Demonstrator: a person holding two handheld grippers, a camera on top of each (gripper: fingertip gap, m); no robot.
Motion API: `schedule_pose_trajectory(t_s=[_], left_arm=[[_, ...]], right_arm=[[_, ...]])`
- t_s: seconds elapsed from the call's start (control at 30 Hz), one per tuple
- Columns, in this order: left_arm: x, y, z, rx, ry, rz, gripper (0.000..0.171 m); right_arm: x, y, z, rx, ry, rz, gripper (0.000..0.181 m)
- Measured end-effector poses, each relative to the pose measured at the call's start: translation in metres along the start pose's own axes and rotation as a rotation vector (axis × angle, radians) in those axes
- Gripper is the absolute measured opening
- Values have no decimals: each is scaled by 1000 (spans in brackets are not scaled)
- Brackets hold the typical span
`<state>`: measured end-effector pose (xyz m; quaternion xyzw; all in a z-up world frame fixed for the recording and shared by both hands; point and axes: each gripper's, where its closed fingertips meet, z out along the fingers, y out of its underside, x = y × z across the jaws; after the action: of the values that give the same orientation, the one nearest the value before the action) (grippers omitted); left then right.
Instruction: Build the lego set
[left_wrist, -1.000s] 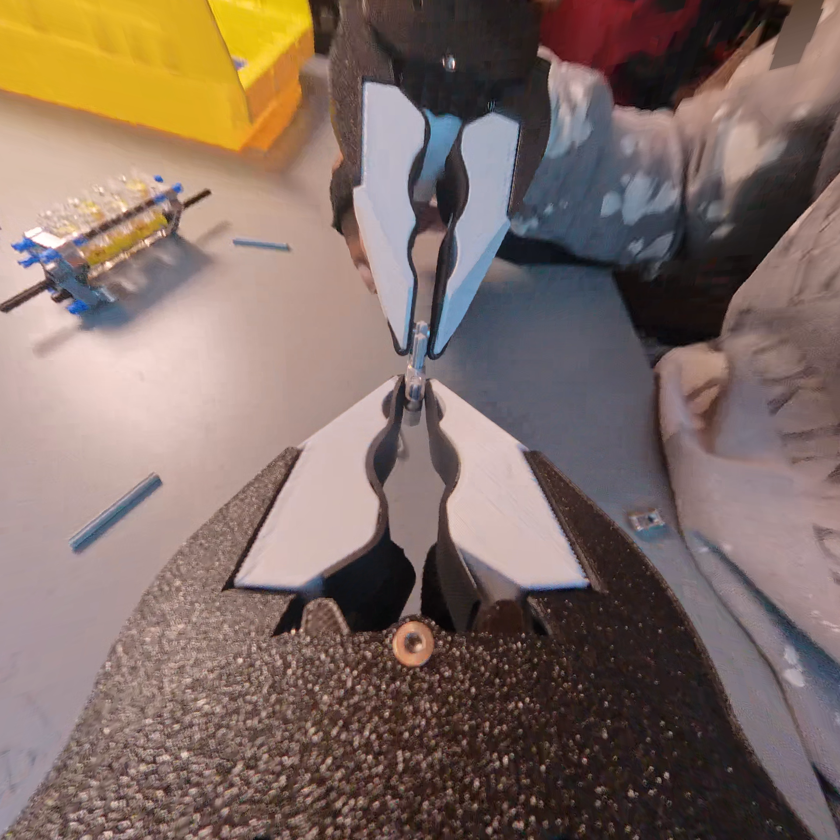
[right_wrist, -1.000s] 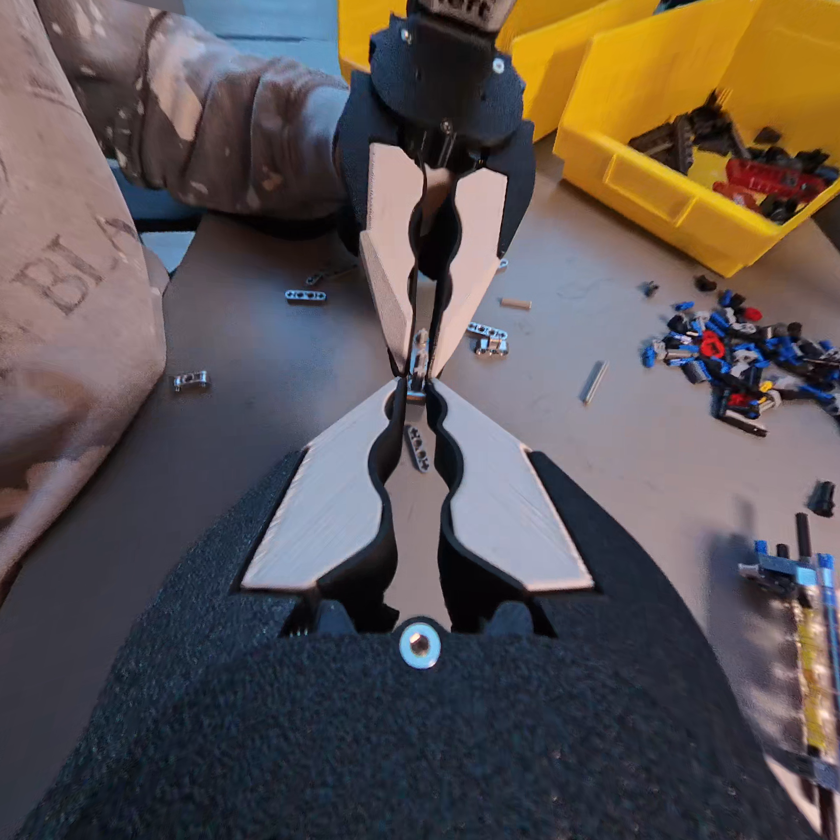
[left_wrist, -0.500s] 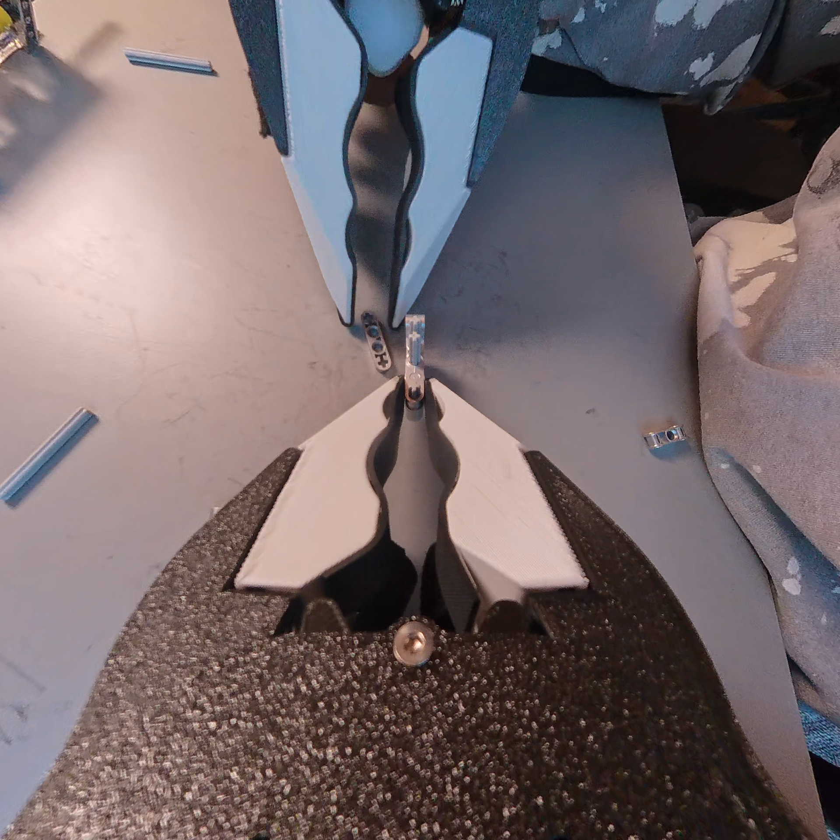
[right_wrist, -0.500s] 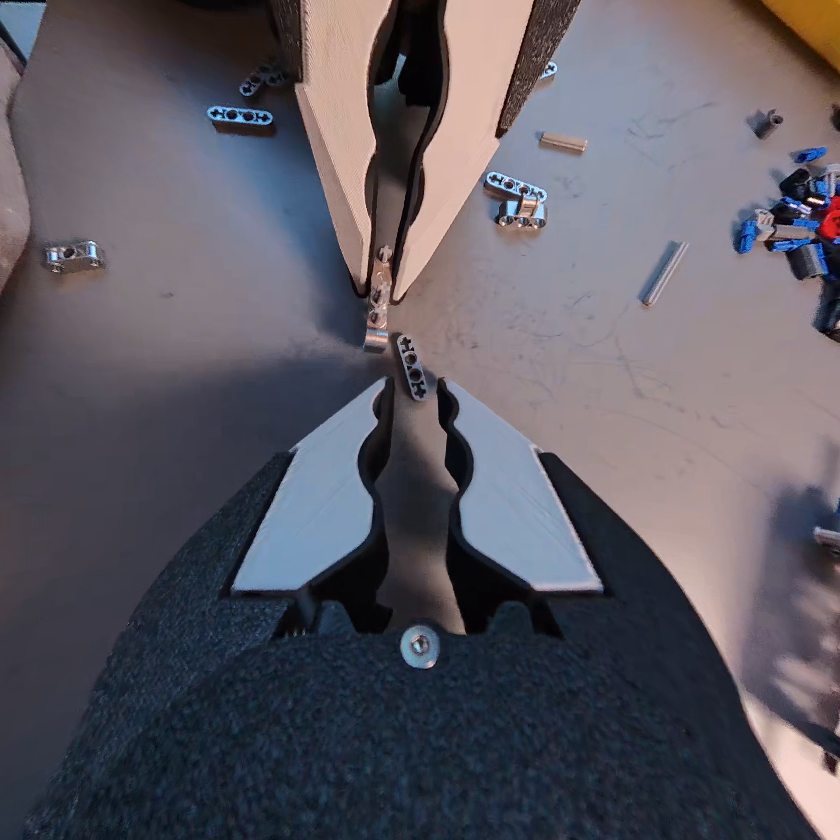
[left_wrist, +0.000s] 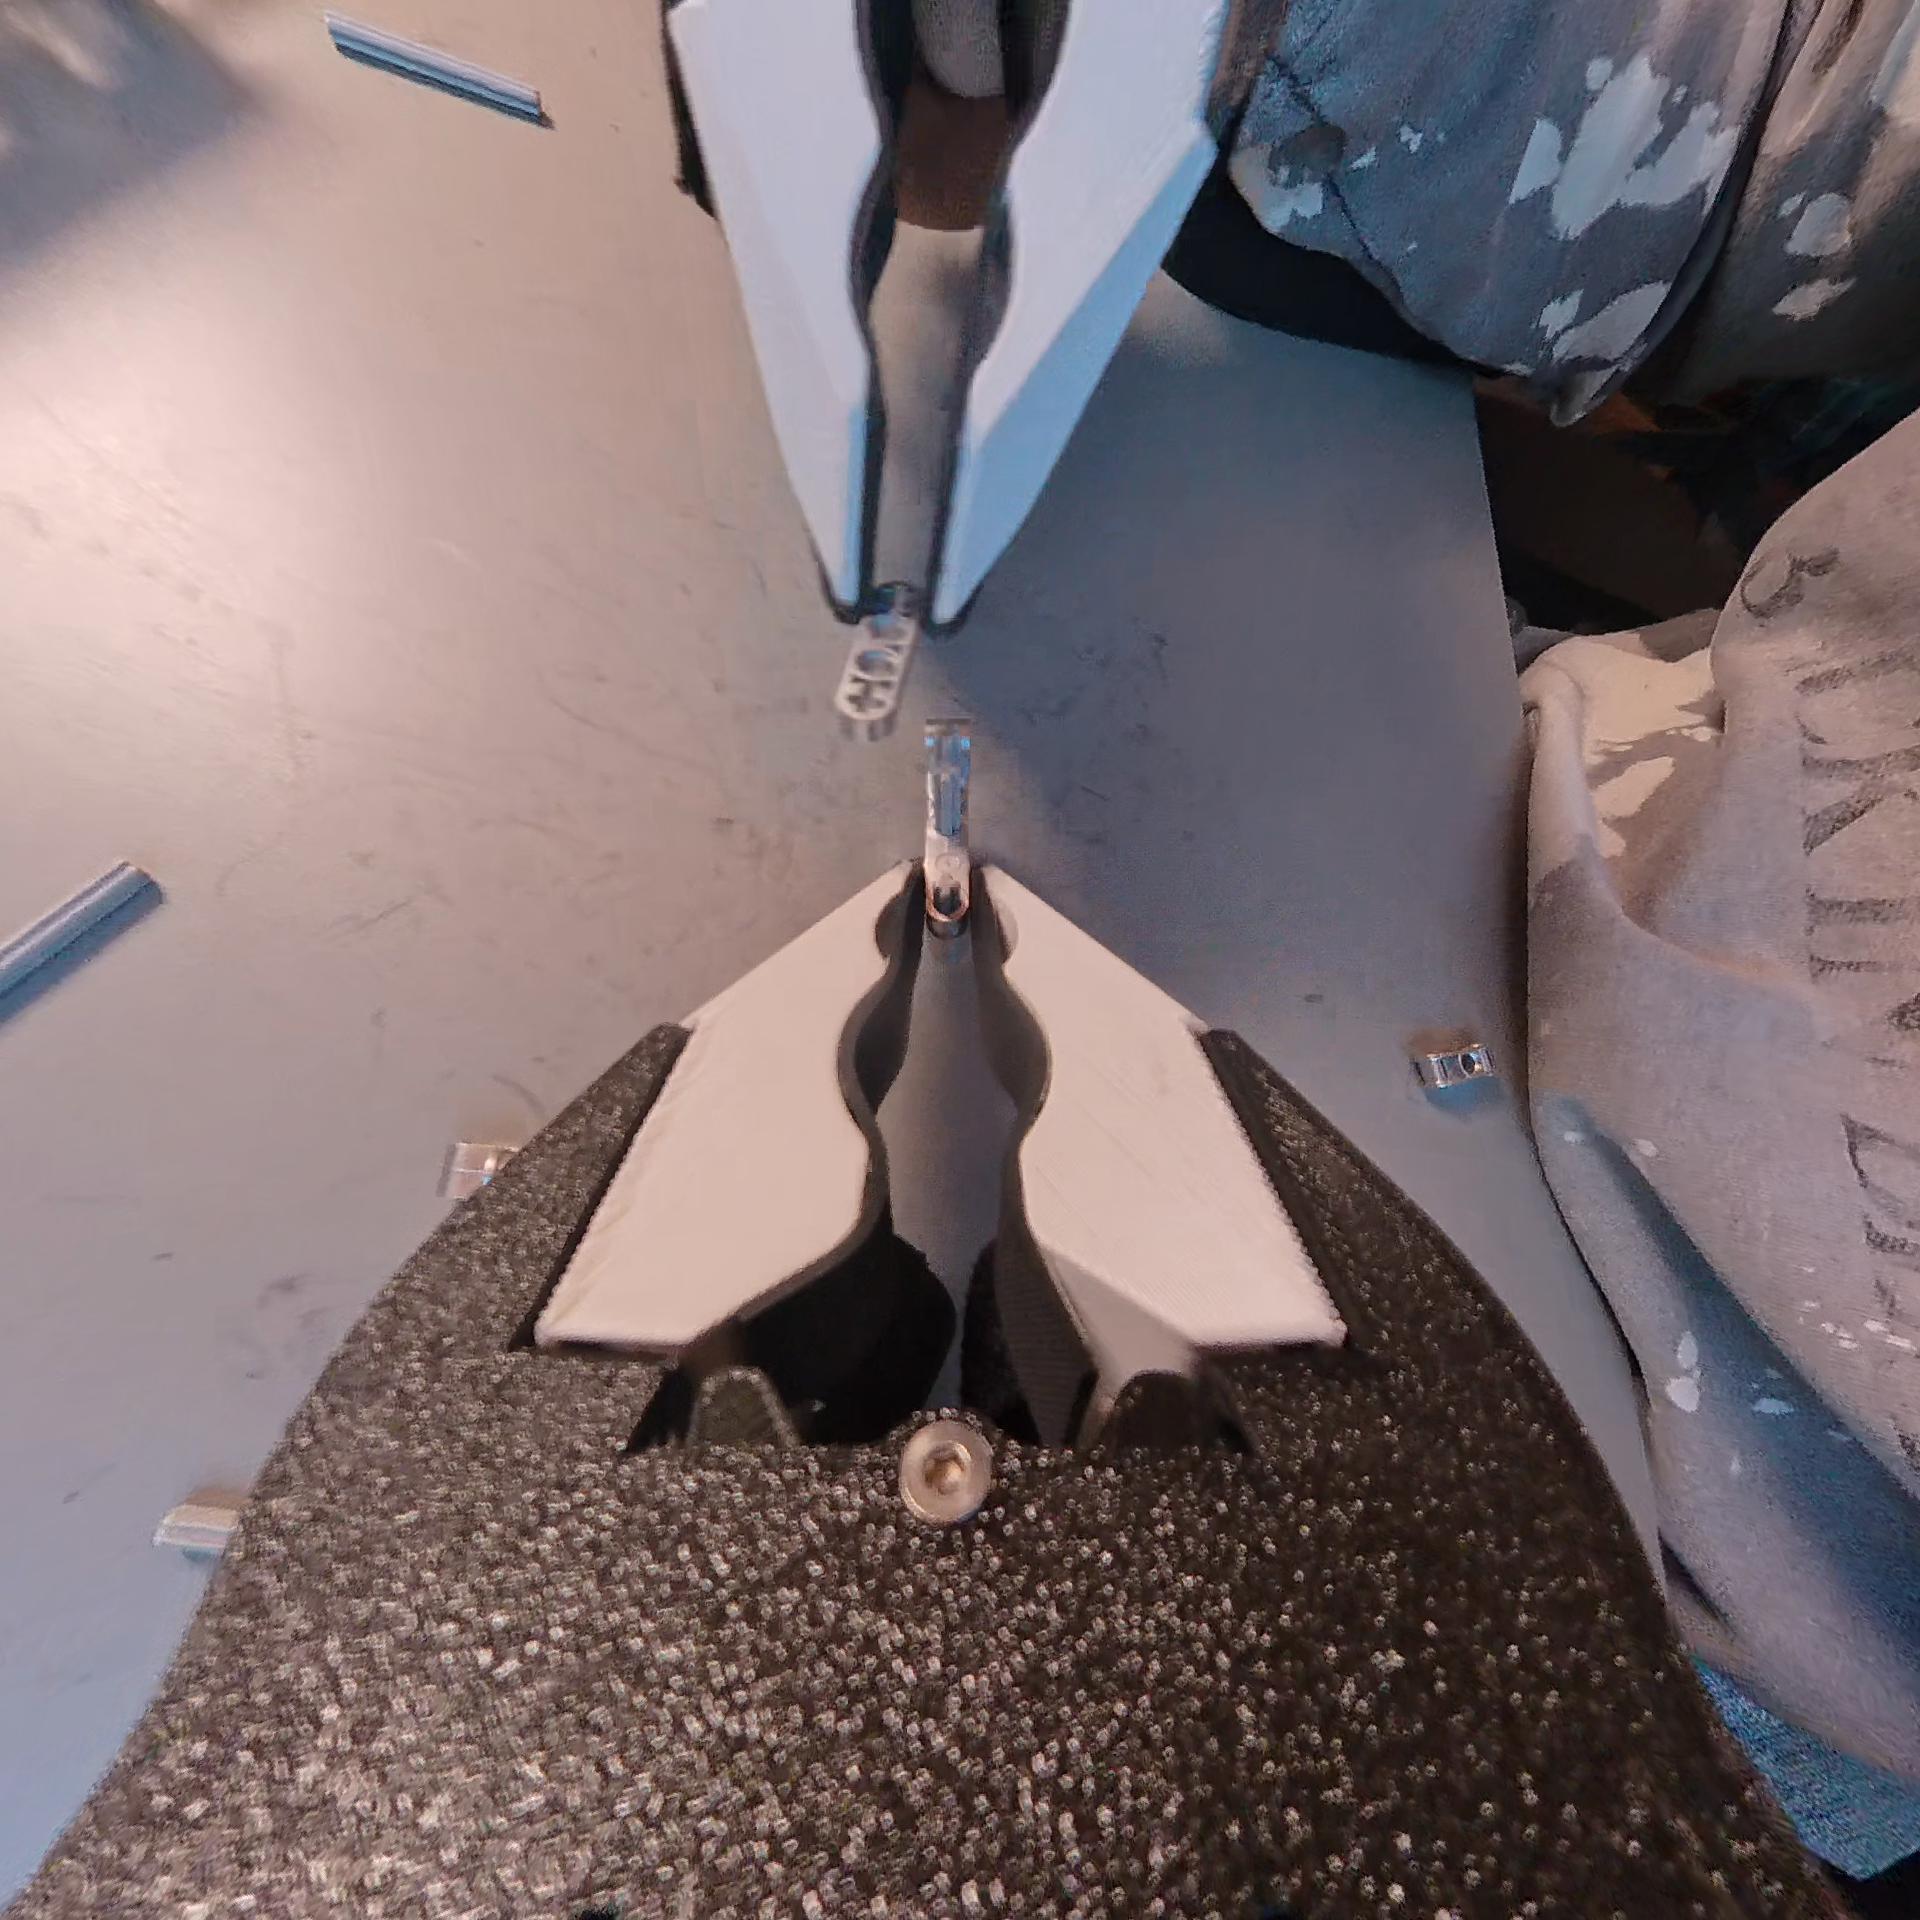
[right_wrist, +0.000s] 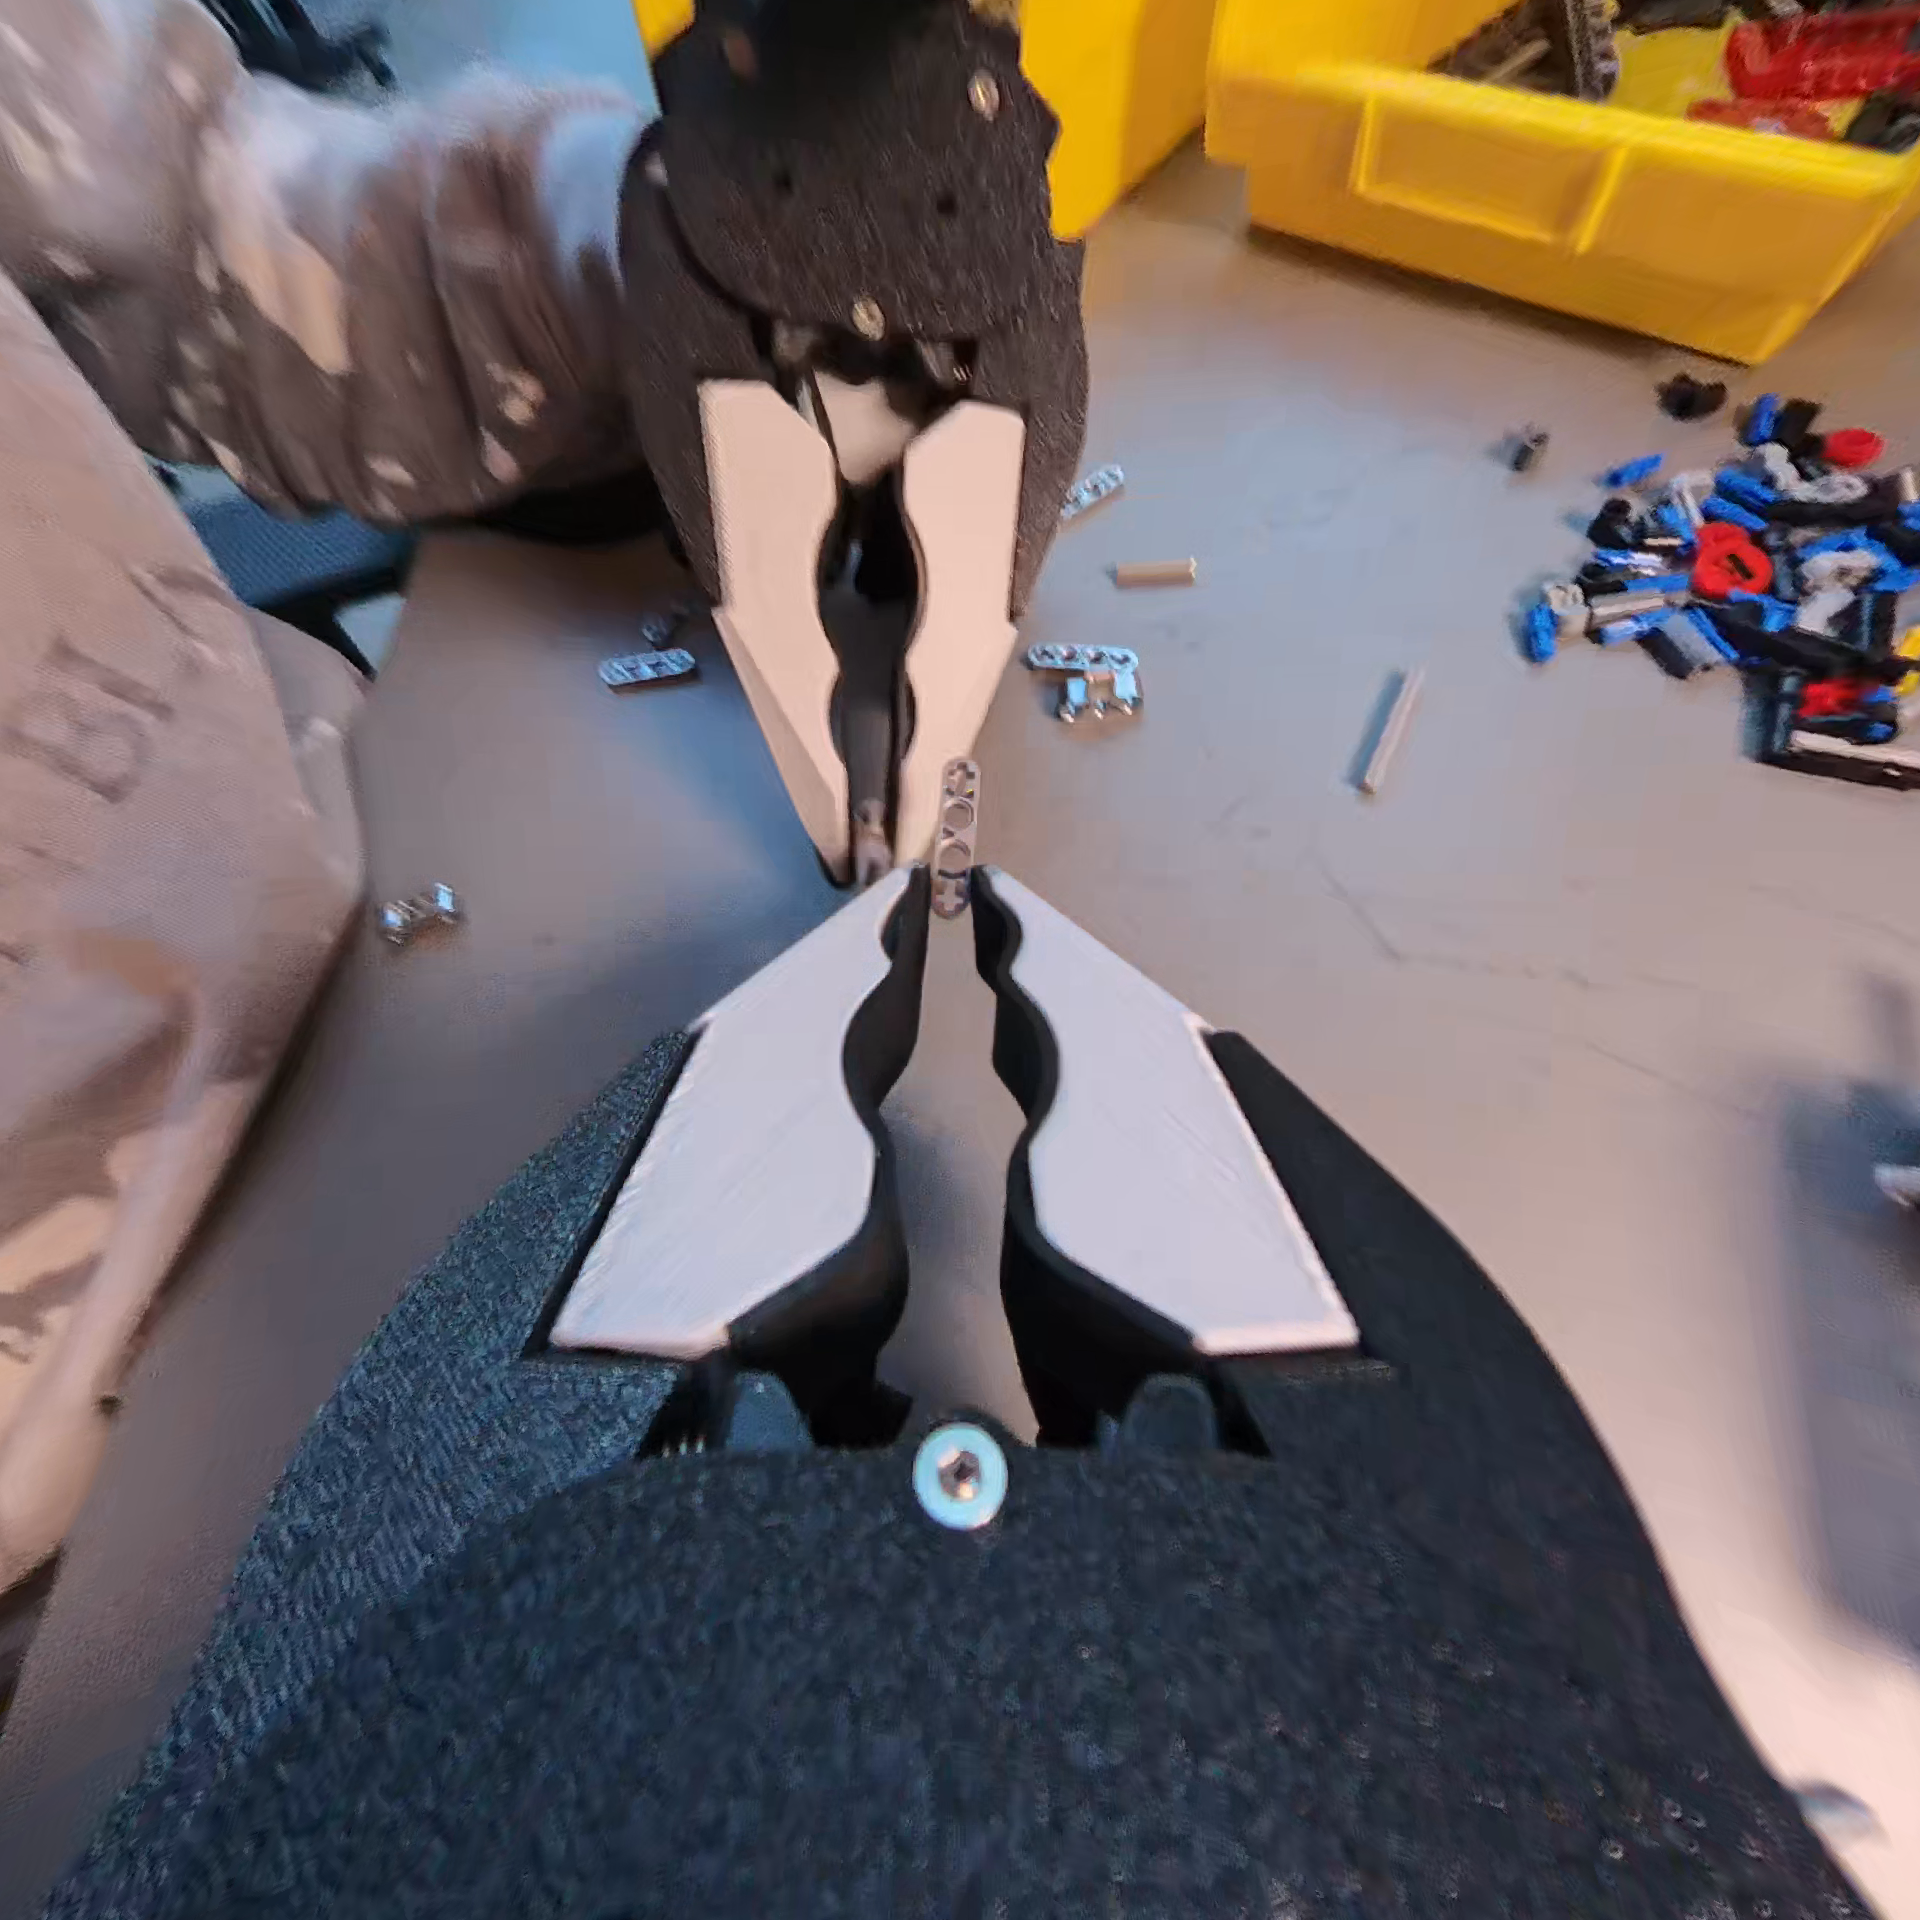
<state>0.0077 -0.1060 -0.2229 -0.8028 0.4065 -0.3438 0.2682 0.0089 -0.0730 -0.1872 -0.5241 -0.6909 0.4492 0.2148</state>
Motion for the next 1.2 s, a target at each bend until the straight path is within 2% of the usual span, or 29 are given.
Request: schedule_pose_trajectory(t_s=[0.07, 0.23, 0.53, 0.97, 1.03, 1.2], left_arm=[[-2, 0, 1, 2, -4, -12, 6], [-3, 0, 1, 0, -15, -7, 6], [-8, -10, -6, 66, -25, -17, 5], [-10, 1, 6, 2, -72, 72, 5], [-10, -6, 4, 41, -68, 66, 5], [0, -45, -22, 308, 57, -45, 5]], right_arm=[[-8, -4, 4, 17, -42, 30, 6], [-12, 8, 17, -48, -59, 29, 6], [-8, 20, 19, -106, -33, 10, 6], [-10, 26, 23, -137, -34, 19, 6], [-8, 20, 21, -101, -30, 31, 6], [-8, -22, -1, 153, -97, 146, 6]])
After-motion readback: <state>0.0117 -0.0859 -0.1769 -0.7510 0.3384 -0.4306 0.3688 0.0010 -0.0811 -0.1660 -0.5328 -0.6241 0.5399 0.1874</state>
